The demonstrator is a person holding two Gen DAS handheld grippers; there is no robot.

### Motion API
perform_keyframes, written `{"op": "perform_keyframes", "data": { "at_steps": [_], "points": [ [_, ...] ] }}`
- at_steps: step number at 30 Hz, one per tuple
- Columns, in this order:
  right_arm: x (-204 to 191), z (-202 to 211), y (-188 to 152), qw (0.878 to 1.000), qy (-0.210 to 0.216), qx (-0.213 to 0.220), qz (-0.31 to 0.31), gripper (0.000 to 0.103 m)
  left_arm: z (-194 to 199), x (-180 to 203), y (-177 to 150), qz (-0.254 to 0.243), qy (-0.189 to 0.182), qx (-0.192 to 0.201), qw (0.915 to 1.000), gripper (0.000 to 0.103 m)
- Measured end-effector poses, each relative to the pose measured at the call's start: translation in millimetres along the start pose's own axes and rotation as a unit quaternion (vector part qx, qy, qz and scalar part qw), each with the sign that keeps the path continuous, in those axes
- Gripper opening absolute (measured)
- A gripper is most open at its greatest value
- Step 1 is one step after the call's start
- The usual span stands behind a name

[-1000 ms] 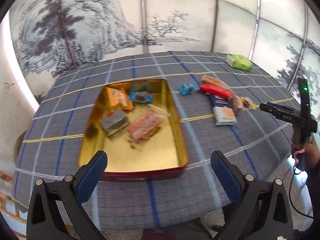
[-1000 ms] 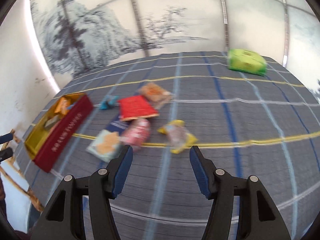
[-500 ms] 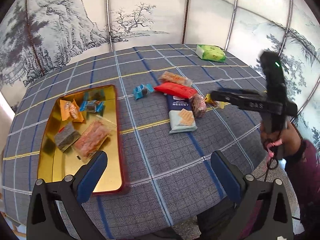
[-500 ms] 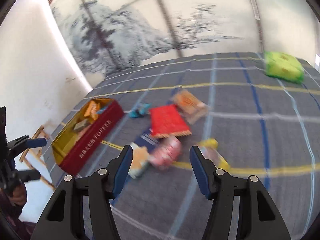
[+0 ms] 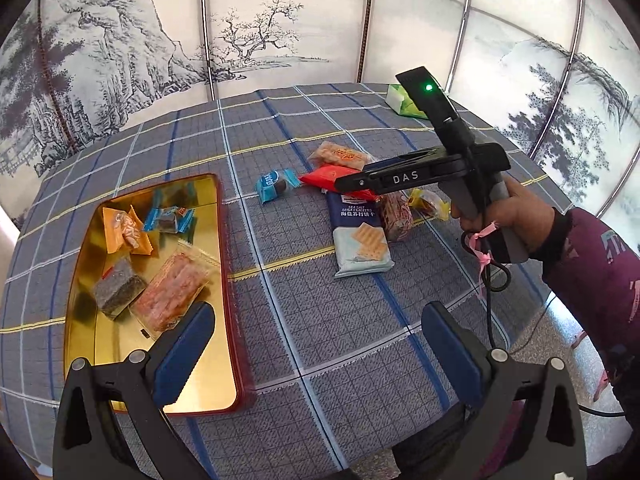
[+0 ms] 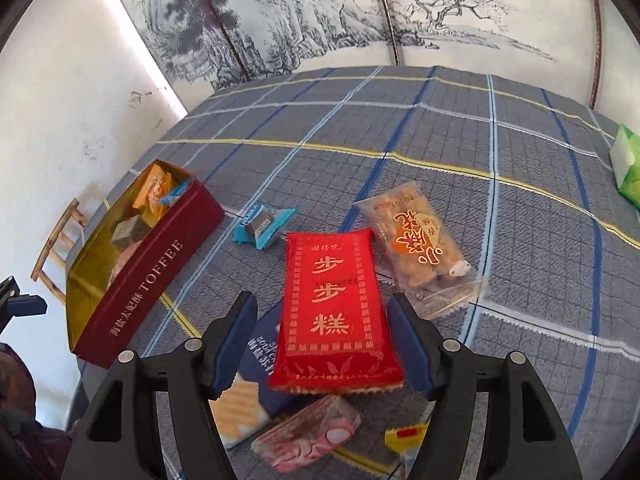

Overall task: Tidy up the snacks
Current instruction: 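Grasp the red packet with the right gripper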

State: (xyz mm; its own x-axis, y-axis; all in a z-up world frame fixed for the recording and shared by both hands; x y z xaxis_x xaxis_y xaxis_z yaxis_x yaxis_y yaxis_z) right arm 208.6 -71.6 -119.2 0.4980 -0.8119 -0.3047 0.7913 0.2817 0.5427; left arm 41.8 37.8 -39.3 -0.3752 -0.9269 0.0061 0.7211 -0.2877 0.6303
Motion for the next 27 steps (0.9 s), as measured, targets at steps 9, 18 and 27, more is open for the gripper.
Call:
{"op": "perform_keyframes", "data": {
  "at_steps": [9, 18, 27],
  "points": [
    [-1.7, -9.0, 4.1, 1.000, -0.017, -0.014, 0.018, 0.048, -14.1, -6.9, -1.4, 0.012, -0.008, -0.014, 0.9998, 0.102],
    [18.9, 81.3, -11.5, 0.993, 0.009, 0.103, -0.062, 0.033, -13.3, -2.1, -3.8, 0.008, -0.009, -0.018, 0.9998, 0.102],
    [46.9, 108.0, -48.4, 0.991, 0.007, 0.090, -0.096, 0.062, -13.2, 21.4, -1.3, -0.016, -0.008, -0.021, 0.9996, 0.102]
  ]
}}
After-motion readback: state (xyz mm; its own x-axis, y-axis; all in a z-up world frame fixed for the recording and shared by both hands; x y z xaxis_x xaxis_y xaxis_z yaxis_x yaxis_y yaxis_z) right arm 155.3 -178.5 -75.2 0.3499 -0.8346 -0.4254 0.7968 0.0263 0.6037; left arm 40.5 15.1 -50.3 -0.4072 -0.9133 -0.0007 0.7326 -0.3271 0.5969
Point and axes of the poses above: each gripper's, at about its wrist camera, not at the fingertips, and z roughly against the way its jaws point, x to its right, y to its top, the point moved 9 cm from there along -z, roughly the way its jaws point, and after that the axes turned 5 degrees about -z, right-handed, at the moved point
